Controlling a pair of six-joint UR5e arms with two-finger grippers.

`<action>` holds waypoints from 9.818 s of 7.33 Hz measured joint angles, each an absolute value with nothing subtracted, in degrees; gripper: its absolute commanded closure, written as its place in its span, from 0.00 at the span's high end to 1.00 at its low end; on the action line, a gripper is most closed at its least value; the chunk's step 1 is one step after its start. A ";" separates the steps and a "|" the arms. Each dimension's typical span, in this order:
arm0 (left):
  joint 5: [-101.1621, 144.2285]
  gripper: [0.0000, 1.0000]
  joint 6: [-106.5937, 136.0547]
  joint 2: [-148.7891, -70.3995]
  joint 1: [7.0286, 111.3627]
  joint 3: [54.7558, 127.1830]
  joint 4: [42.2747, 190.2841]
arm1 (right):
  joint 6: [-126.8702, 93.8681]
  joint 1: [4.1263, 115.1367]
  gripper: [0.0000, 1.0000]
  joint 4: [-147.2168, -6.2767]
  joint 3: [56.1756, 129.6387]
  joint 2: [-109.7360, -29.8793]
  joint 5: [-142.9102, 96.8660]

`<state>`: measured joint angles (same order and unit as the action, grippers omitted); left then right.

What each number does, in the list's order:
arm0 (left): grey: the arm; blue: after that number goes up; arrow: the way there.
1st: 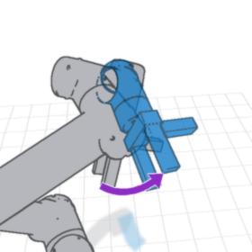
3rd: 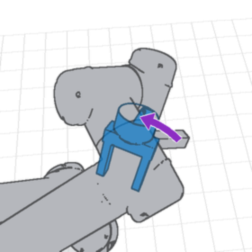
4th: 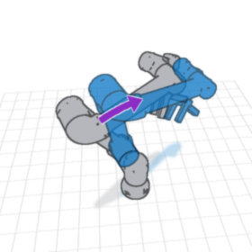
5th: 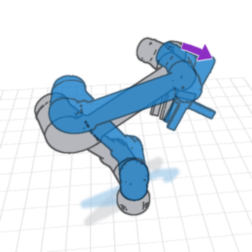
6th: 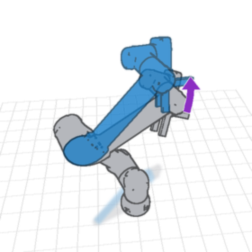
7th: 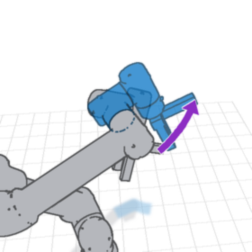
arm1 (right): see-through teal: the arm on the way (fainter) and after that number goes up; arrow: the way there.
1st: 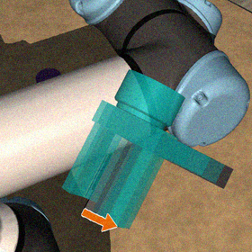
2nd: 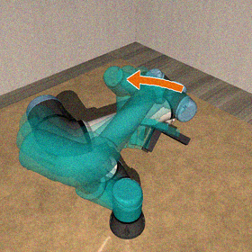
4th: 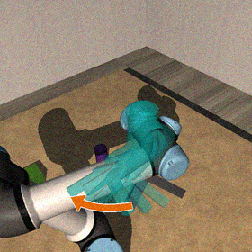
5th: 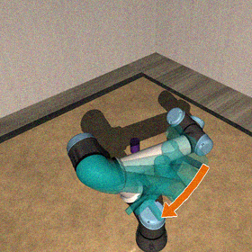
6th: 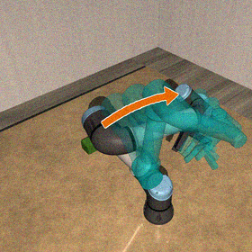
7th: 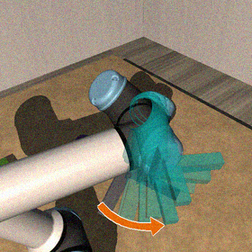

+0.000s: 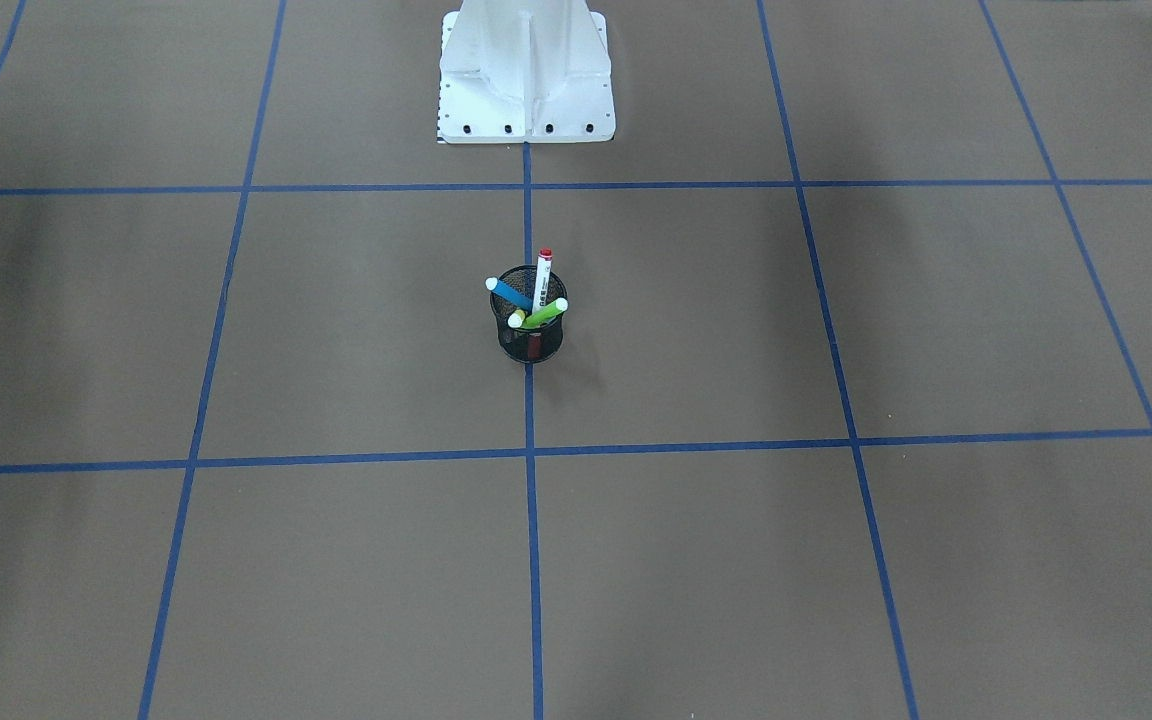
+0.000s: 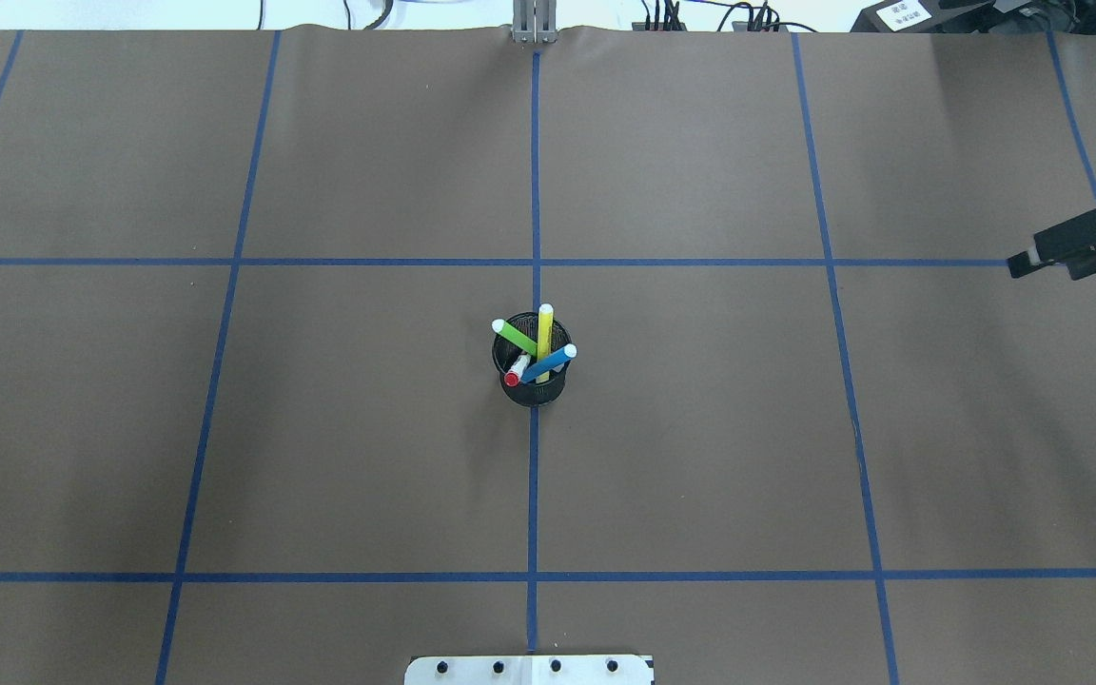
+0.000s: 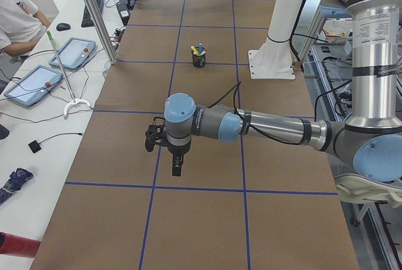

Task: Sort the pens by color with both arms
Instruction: 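Move the right gripper over the black mesh pen cup, then grasp the blue marker in the cup with the right gripper and lift, then carry the blue marker away from the cup with the right gripper, then lower the blue marker with the right gripper while the left gripper nears the cup, then pull the red-capped marker out with the left gripper while the right arm withdraws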

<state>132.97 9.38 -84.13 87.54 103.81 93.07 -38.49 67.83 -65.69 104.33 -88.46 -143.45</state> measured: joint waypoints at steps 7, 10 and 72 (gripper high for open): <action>133.00 1.00 9.15 -84.76 87.45 101.66 93.11 | -76.72 40.84 1.00 -65.16 104.14 -67.86 -126.62; 133.08 1.00 9.14 -84.81 87.45 101.47 93.08 | -85.77 32.19 0.99 -65.12 103.48 -63.22 -114.17; 133.82 0.00 95.91 -130.16 45.20 94.02 113.76 | -52.74 48.10 1.00 -45.27 97.35 -71.61 -86.83</action>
<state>133.82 95.91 -130.16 45.20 94.02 113.76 -52.74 48.10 -45.27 97.35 -71.61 -86.83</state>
